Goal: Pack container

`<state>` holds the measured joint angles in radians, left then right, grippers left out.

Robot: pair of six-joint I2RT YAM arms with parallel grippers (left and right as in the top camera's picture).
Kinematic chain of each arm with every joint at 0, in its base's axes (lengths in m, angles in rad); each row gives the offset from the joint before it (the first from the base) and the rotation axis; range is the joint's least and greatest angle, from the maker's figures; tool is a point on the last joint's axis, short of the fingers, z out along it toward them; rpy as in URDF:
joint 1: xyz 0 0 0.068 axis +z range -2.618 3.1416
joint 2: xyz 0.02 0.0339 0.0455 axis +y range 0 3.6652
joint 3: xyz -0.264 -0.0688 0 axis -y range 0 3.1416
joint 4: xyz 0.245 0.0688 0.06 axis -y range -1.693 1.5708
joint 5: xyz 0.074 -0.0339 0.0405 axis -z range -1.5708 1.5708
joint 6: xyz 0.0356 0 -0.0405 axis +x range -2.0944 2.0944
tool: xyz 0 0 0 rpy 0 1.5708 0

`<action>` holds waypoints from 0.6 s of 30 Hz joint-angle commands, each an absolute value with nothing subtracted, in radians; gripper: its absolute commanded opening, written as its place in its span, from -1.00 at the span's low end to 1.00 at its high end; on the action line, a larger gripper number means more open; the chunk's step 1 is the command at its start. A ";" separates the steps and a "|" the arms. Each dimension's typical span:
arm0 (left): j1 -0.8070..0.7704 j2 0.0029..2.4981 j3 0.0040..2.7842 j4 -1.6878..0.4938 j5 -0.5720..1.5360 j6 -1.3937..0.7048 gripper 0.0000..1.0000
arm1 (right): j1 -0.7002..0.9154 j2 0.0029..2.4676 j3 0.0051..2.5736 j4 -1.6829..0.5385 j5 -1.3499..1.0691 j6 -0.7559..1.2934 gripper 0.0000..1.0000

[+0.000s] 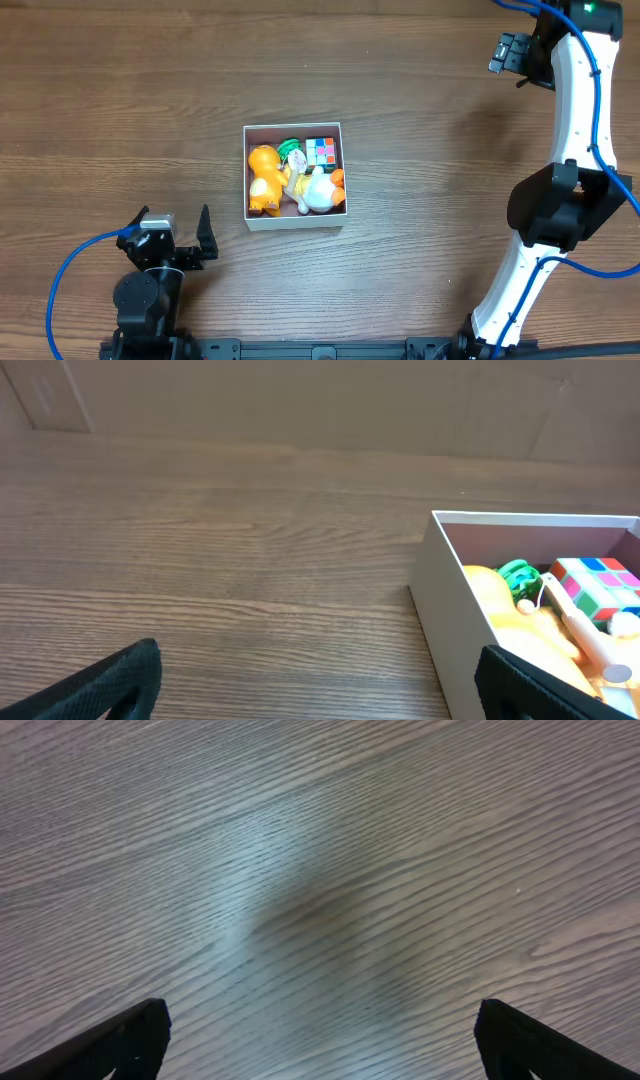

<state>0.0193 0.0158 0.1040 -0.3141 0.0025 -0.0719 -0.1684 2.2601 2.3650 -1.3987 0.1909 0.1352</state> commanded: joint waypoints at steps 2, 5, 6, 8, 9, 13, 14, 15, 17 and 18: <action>0.012 0.004 0.093 -0.308 -0.010 -0.056 1.00 | -0.169 2.231 2.361 -1.384 0.200 0.143 1.00; 0.012 0.004 0.093 -0.308 -0.010 -0.056 1.00 | -0.151 2.196 2.361 -1.278 0.202 0.142 1.00; 0.012 0.004 0.093 -0.308 -0.010 -0.056 1.00 | -0.146 2.169 2.361 -1.245 0.202 0.142 1.00; 0.012 0.004 0.093 -0.308 -0.010 -0.056 1.00 | -0.145 2.110 2.361 -1.219 0.202 0.142 1.00; 0.012 0.004 0.093 -0.308 -0.010 -0.056 1.00 | -0.145 2.080 2.361 -1.211 0.202 0.135 1.00; 0.012 0.004 0.093 -0.308 -0.010 -0.056 0.99 | -0.145 1.889 2.276 -1.174 0.202 0.071 1.00; 0.012 0.004 0.093 -0.308 -0.010 -0.056 1.00 | -0.145 1.803 2.191 -1.144 0.201 0.075 1.00; 0.012 0.004 0.093 -0.308 -0.010 -0.056 1.00 | -0.145 1.720 2.100 -1.095 0.197 0.075 1.00; 0.012 0.004 0.093 -0.308 -0.010 -0.056 1.00 | -0.145 1.483 1.844 -0.929 0.159 0.075 1.00; 0.012 0.004 0.093 -0.308 -0.010 -0.056 1.00 | -0.145 1.430 1.792 -0.899 0.146 0.075 1.00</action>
